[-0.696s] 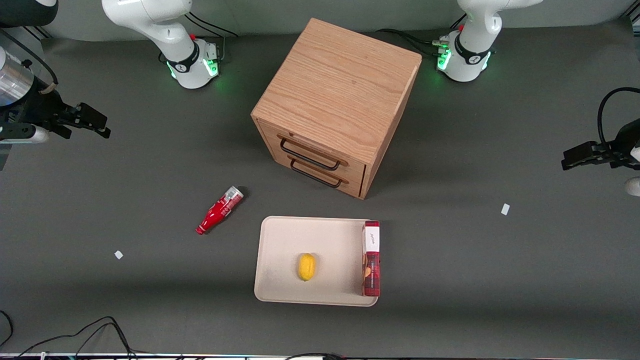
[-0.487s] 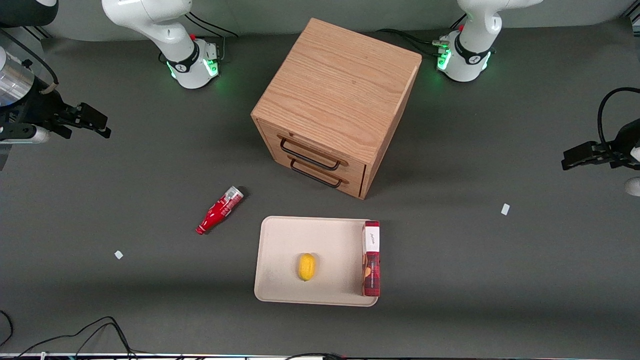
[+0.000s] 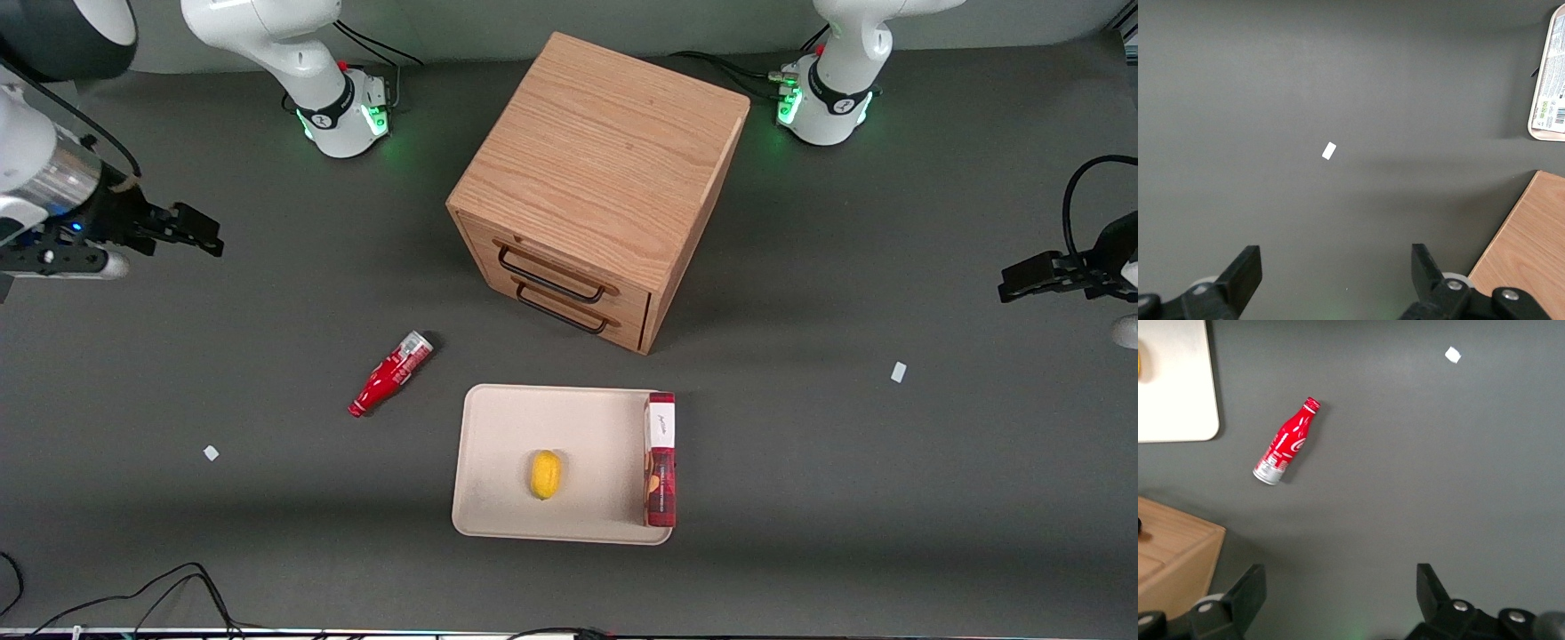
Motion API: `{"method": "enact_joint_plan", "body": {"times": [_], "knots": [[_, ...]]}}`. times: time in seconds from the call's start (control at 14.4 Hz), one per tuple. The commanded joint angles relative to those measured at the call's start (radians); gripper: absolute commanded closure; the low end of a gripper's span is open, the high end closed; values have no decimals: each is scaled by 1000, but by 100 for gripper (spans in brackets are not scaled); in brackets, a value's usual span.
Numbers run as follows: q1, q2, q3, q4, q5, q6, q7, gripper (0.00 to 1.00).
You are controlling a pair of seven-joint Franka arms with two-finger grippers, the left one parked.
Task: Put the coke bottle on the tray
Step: 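Move the open right gripper down to the red Coca-Cola bottle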
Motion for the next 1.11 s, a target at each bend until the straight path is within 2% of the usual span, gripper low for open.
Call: {"method": "enact_joint_plan", "body": {"times": [0.0,0.21,0.56,1.04], "knots": [[14,90,41,36,36,51,200,0],[14,177,101,24,38,150,413,0],[15,303,141,-62,35,372,657,0],[24,501,141,-153,32,698,749,0]]}}
